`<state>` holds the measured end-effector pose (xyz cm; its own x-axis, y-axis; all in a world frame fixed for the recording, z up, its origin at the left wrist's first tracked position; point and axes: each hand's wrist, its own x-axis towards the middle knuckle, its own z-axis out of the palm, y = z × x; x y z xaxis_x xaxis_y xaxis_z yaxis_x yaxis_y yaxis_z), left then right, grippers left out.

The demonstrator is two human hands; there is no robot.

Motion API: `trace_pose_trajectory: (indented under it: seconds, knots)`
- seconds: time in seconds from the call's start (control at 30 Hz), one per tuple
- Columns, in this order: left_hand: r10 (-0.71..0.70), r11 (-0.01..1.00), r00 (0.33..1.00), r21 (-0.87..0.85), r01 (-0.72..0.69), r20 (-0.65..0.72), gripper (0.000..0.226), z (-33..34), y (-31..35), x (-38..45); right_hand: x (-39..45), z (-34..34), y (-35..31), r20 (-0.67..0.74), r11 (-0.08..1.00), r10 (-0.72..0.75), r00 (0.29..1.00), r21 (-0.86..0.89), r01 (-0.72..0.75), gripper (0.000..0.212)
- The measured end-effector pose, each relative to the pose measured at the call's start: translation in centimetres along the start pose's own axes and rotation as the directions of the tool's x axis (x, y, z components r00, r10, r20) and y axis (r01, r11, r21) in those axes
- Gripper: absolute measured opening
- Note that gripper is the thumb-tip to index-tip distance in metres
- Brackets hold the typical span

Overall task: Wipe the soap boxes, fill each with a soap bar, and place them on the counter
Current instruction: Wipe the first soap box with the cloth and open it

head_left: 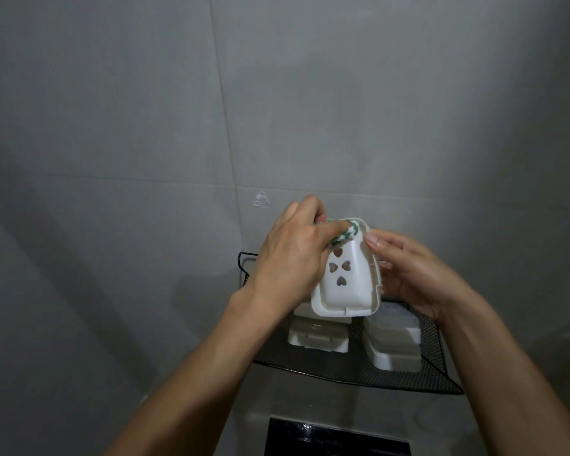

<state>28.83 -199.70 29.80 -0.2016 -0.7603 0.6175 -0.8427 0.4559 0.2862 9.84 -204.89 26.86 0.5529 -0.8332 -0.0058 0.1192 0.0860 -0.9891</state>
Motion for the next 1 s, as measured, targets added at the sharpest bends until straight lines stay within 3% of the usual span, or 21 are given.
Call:
trace_pose_trajectory:
  seconds: [0.17,0.37,0.57,0.73,1.0]
  knots:
    - [0.028,0.997,0.999,0.065,-0.030,0.021,0.029,-0.3,0.3,0.4,0.3,0.0,0.2,-0.065,0.998,0.043,0.997,0.043,-0.041,0.039]
    - [0.281,0.949,0.949,0.107,-0.298,0.144,0.025,-0.7,1.5,0.2,0.6,-0.8,-0.7,-0.055,0.999,0.040,0.998,0.023,-0.039,0.039]
    - [0.310,0.934,0.897,0.077,-0.350,0.315,0.037,-0.7,1.5,-0.2,0.7,-1.0,-0.5,-0.043,0.999,0.034,0.998,0.039,-0.032,0.033]
    - [0.239,0.959,0.940,0.092,-0.268,0.245,0.031,-0.9,0.9,0.3,0.8,-1.0,-0.6,-0.021,0.999,0.043,0.999,0.011,-0.043,0.050]
    - [0.295,0.947,0.932,0.068,-0.315,0.210,0.037,0.1,1.7,-0.2,0.8,-1.4,-0.5,-0.026,0.999,0.007,1.000,0.033,-0.006,0.041]
